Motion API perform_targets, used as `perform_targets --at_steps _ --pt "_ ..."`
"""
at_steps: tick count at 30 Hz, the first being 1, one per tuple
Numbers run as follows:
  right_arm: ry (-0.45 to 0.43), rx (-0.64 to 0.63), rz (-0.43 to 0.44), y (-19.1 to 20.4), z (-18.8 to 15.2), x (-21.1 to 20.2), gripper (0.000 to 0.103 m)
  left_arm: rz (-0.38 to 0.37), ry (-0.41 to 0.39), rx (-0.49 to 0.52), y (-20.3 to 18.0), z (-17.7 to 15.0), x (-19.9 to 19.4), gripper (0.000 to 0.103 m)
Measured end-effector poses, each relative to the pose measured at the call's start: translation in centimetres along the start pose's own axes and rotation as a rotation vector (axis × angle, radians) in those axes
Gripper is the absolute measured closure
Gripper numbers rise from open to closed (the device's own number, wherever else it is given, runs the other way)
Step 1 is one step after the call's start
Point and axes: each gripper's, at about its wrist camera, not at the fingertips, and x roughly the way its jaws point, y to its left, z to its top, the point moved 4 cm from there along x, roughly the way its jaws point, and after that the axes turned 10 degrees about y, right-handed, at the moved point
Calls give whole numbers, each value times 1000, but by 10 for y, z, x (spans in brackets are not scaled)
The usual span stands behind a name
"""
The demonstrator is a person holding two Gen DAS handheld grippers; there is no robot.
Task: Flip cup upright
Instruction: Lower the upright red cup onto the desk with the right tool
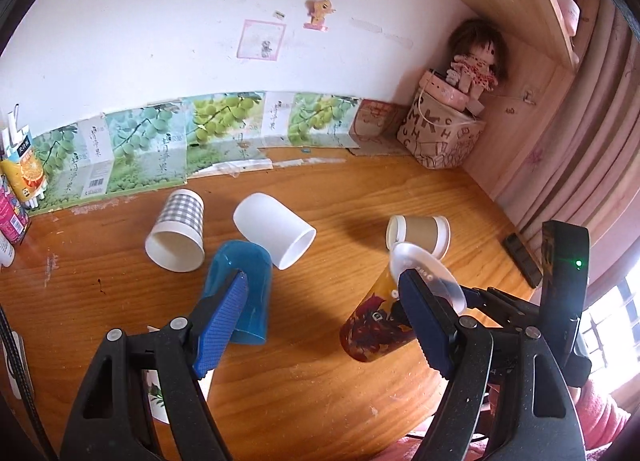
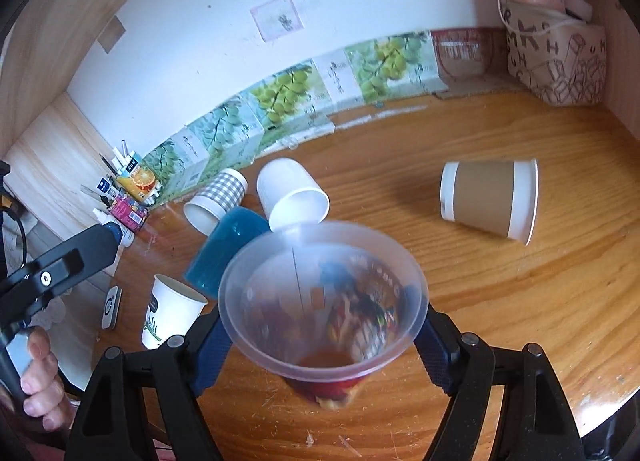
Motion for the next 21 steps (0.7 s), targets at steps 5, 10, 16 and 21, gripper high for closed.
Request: perform_targets --at_steps 5,10,16,21 --pt "5 -15 6 4 5 3 24 32 -21 -5 6 -1 -6 22" --pt "36 -58 -2 11 5 11 24 56 -51 -31 15 0 -11 22" --pt "62 -162 -11 23 3 17 24 92 -60 -49 22 2 -11 22" --pt "113 -257 -10 31 -6 23 24 97 -55 -50 22 3 -9 22"
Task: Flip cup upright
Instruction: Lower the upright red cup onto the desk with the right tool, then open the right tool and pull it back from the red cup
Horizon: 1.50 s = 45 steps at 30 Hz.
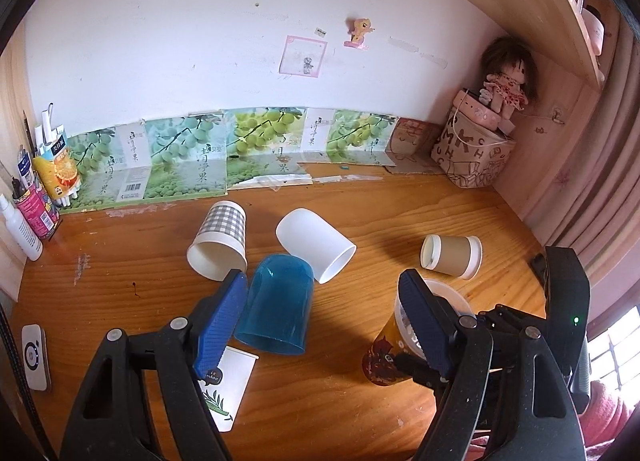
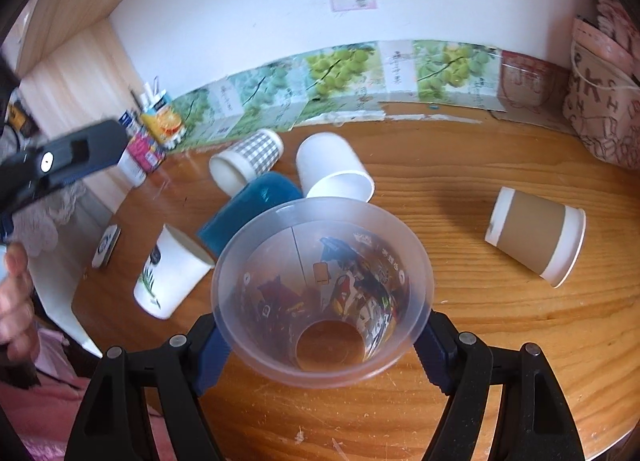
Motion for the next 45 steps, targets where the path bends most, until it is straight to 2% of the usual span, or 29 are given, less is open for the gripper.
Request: perform_targets --at_steps 11,20,27,30,34,38,43,44,45 --pt "64 -82 -43 15 -16 2 23 -8 59 2 -5 -7 10 22" --pt "142 -135 -101 24 -36 9 21 -6 141 -36 -5 -29 22 22" --pt "176 -162 -88 22 -51 11 21 37 202 -149 3 -55 24 20" --pt "195 -171 -58 20 -58 8 18 44 234 -224 4 -70 23 15" --pt "196 -210 -78 18 -63 -3 18 81 263 -274 -4 -87 19 11" --pt "190 -229 -70 16 -70 -23 18 120 222 -343 -14 -98 5 2" --pt "151 -230 -94 9 -78 -52 17 147 194 -371 -28 -105 -10 2" --pt "140 -225 -97 8 -79 -58 15 148 190 -371 -30 -105 -12 2" --pt "131 -218 -99 7 -80 -64 2 149 182 -368 -34 -104 -16 2"
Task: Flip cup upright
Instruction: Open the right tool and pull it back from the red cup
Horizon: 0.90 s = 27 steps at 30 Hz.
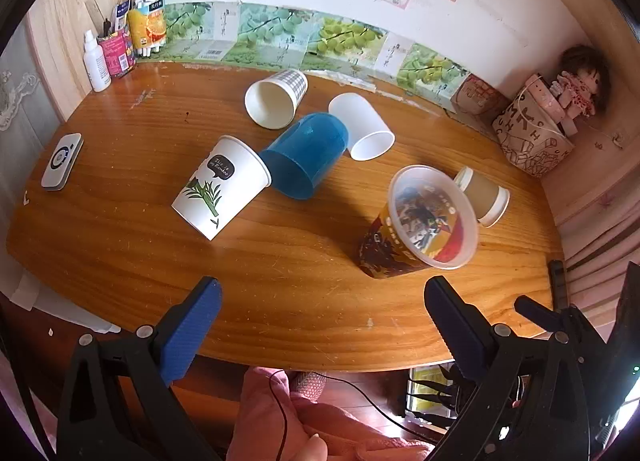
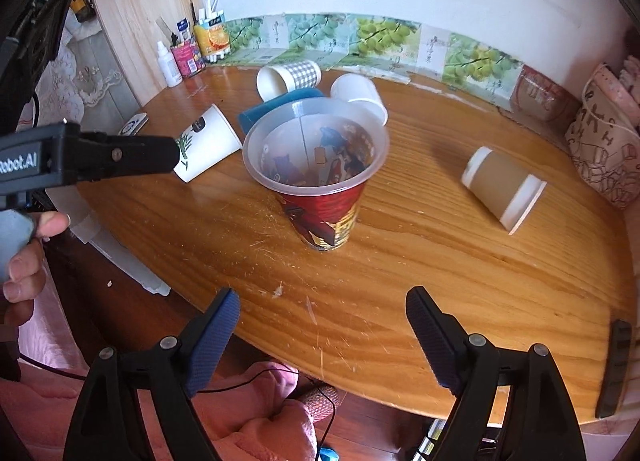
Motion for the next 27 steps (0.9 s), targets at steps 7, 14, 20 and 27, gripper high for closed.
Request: perform_targets --at_steps 7,14,20,27 --pt "-46 55 -12 -4 -13 -41 0 28 -81 59 -21 -9 -33 1" --pt "-157 94 -14 -3 -16 -88 0 5 -124 97 -38 -18 -63 1" --pt "-267 126 -30 -1 -25 -132 0 14 -229 102 -50 -25 -96 1" --pt "-406 234 -47 -16 -38 -170 0 94 -453 76 -64 -36 -131 1"
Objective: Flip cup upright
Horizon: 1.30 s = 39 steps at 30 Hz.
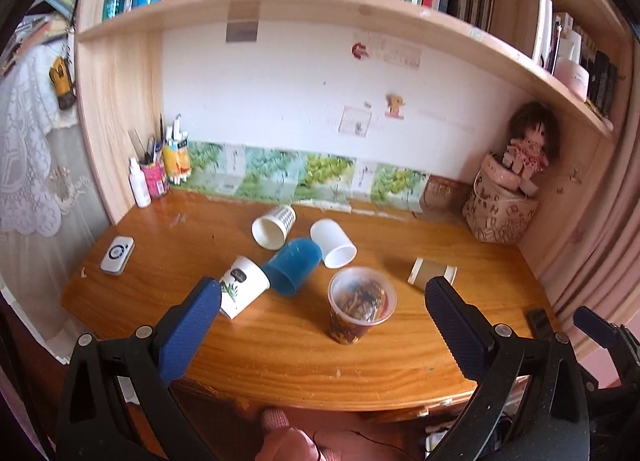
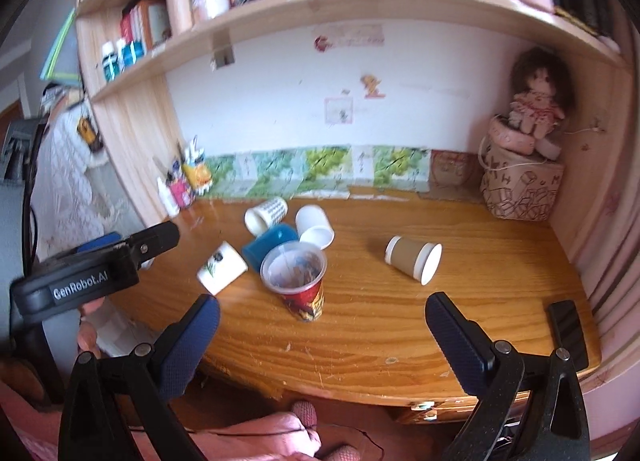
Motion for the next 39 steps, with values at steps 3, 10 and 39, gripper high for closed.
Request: perform_targets --at_steps 3,10,39 --pt "-63 8 -61 -4 1 -12 0 27 -63 25 -10 3 -9 1" --pt "-139 39 -92 -19 3 -26 0 87 -148 38 -25 6 -22 1" --pt "-192 19 -14 -21 19 -12 0 176 -282 87 -42 14 -33 1"
